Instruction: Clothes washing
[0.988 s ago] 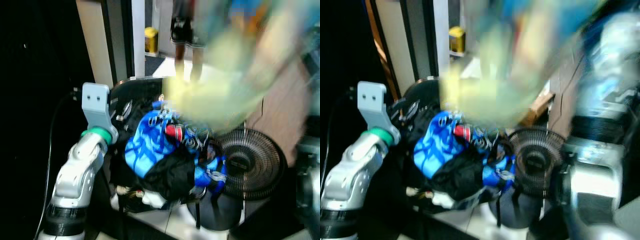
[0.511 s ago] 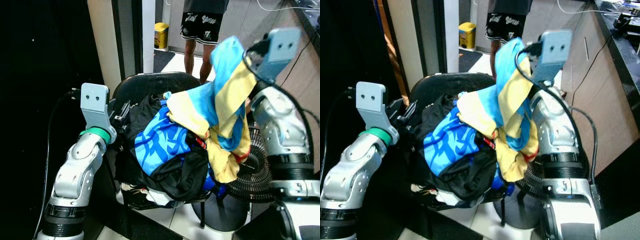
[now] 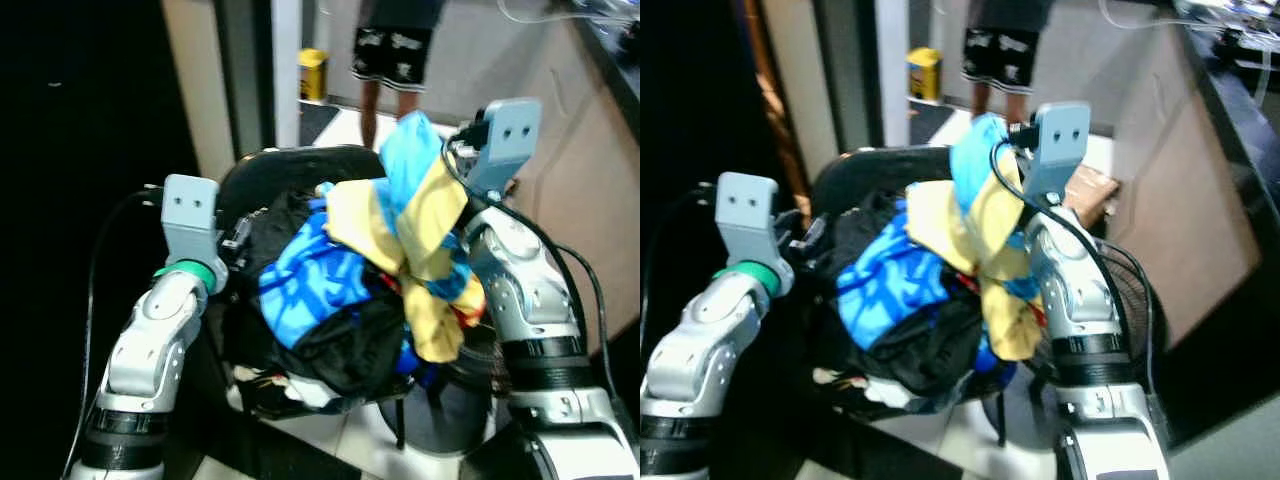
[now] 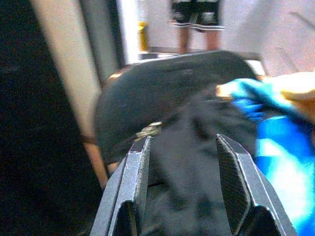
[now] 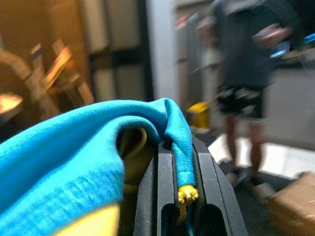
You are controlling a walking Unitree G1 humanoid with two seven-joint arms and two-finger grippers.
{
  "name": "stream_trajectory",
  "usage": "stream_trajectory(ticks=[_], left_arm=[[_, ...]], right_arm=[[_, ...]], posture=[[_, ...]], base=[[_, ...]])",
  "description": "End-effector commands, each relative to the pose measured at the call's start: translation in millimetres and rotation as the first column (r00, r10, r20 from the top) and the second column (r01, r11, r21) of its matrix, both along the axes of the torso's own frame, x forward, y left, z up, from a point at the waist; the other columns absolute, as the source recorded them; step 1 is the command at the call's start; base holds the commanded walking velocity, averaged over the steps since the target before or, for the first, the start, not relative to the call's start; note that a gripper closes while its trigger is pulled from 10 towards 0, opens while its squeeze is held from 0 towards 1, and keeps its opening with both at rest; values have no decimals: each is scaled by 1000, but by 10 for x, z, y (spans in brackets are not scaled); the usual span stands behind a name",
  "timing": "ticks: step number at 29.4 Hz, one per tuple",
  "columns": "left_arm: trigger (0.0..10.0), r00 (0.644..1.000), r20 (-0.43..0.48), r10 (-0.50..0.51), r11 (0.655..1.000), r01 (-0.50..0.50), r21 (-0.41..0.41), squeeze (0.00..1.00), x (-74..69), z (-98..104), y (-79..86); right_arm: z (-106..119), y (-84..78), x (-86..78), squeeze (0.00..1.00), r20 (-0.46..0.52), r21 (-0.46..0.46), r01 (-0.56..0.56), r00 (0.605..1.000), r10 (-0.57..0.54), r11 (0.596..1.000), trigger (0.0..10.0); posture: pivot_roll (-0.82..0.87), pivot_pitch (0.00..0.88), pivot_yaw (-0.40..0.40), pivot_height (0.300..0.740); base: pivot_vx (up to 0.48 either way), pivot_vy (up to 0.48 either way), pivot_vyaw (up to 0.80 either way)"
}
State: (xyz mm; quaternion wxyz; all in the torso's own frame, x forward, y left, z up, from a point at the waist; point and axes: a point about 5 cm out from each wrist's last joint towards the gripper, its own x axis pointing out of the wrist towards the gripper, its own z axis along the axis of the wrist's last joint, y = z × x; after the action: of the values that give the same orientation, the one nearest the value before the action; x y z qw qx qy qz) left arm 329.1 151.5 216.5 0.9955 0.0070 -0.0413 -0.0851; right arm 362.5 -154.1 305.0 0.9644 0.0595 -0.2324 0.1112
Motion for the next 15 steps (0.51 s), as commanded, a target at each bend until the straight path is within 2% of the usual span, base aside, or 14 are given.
stream_trajectory(ticks=[1, 4, 9, 15], left_arm=[[10000, 1000, 12, -28, 1000, 29, -9, 0, -1, 34, -43], [10000, 997, 41, -62, 998, 62, 3, 0, -21, 78, -95], [10000, 993, 50, -105, 992, 101, 79, 0, -41, 65, -176], [10000, 993, 49, -111, 991, 107, 76, 0, -40, 63, -191]], right_arm=[[130, -92, -49, 0, 57, 40, 36, 998, -39, 999, 10000], [165, -120, -62, 0, 72, 59, 49, 996, -54, 997, 10000], [136, -175, -29, 0, 44, 53, 106, 993, -108, 993, 10000], [110, -226, -14, 0, 25, 84, 136, 990, -138, 987, 10000]], posture=[[125, 0, 54, 740], [125, 0, 52, 740], [127, 5, 55, 740], [127, 5, 55, 740]], base=[[0, 0, -800], [0, 0, -800], [0, 0, -800], [0, 0, -800]])
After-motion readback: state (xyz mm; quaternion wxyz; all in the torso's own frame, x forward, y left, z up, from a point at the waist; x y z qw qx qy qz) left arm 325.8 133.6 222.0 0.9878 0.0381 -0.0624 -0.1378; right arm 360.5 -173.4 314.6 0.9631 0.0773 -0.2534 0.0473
